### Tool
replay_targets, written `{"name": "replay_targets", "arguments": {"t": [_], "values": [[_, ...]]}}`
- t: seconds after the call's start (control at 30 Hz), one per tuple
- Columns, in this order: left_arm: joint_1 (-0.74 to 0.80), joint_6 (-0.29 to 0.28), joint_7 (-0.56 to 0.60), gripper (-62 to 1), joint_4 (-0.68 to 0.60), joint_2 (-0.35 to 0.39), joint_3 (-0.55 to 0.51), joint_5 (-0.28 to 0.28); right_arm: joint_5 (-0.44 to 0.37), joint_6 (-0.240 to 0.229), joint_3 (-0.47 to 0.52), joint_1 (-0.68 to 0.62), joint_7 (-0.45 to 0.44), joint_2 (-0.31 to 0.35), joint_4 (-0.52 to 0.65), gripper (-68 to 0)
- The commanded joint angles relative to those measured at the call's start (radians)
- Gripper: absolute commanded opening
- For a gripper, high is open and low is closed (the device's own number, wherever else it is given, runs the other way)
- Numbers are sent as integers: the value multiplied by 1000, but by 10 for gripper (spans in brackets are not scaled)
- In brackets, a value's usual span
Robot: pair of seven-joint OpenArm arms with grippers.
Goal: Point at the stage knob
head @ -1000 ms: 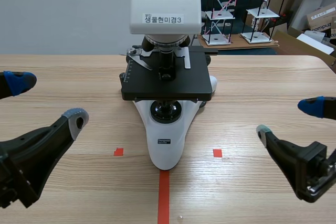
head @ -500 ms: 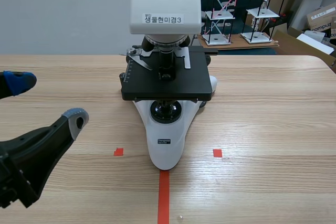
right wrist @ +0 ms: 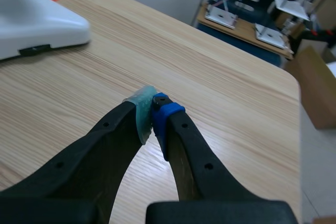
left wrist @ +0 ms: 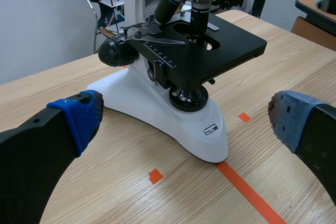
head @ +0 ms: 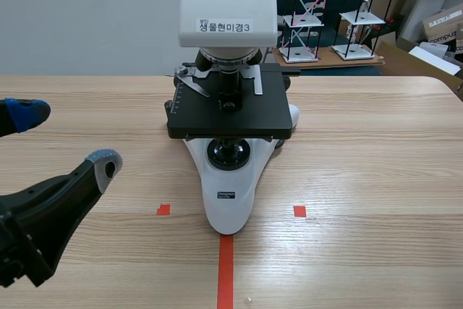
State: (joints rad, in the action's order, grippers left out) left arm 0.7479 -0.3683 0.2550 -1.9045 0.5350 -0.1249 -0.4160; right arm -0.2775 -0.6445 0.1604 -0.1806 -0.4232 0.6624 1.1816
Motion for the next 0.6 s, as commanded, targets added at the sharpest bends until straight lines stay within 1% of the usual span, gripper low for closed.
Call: {"name": "replay_targets", "arguments": {"t": [0.0, 0.13, 0.27, 0.33, 0.43, 0.57], "values": [[-3, -1, 10, 14, -10, 0, 0, -7, 5, -10, -40, 38, -31, 19, 21, -669], [-3, -1, 10, 14, -10, 0, 0, -7, 12, -11, -150, 132, -40, 13, 3, -669], [-3, -1, 11, 14, -10, 0, 0, -7, 47, -7, -226, 208, -40, -21, -18, -669], [-3, -1, 11, 14, -10, 0, 0, -7, 64, -7, -247, 238, -50, -43, -39, -669], [-3, -1, 10, 14, -10, 0, 0, -7, 87, -3, -271, 272, -94, -74, -80, -669], [-3, -1, 11, 14, -10, 0, 0, -7, 142, -3, -300, 313, -142, -107, -140, -669]]}}
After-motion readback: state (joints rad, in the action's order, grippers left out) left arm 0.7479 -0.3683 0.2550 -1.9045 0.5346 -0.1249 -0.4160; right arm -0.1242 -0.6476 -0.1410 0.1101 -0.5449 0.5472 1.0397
